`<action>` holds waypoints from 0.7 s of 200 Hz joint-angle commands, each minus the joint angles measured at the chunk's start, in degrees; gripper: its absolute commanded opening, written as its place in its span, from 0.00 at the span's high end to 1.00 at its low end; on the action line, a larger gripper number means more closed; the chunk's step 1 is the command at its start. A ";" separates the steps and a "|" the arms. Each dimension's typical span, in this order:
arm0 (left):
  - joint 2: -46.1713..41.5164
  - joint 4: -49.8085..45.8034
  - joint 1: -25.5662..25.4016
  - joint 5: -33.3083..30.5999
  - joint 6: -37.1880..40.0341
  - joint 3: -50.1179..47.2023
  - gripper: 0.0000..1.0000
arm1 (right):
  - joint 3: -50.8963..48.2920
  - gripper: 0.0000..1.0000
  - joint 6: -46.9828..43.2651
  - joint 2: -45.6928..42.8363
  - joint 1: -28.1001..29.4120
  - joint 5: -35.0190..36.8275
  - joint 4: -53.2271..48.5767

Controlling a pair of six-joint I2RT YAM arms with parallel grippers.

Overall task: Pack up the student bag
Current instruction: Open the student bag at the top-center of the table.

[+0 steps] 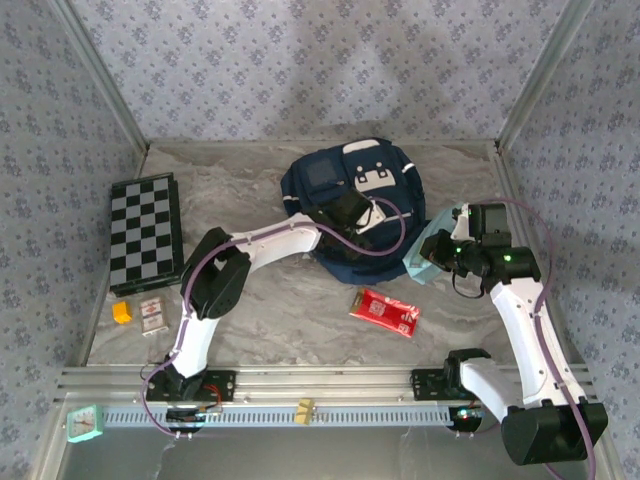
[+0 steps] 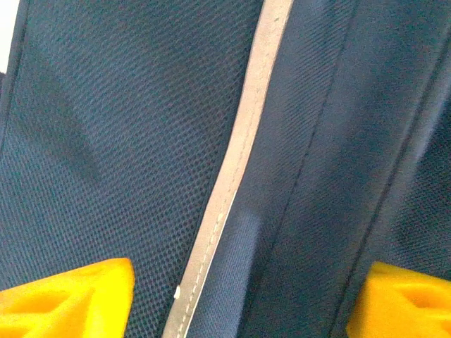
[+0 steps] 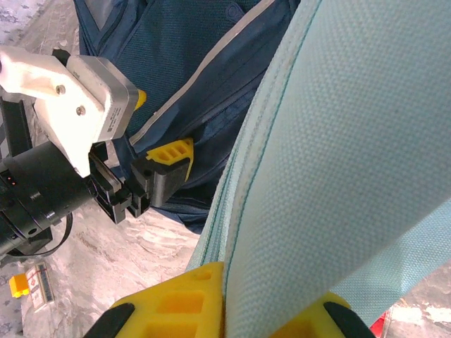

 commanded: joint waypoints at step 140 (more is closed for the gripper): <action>-12.67 -10.06 3.77 -3.36 -19.99 10.66 1.00 | 2.38 0.88 -6.04 -1.14 0.09 -5.82 -4.95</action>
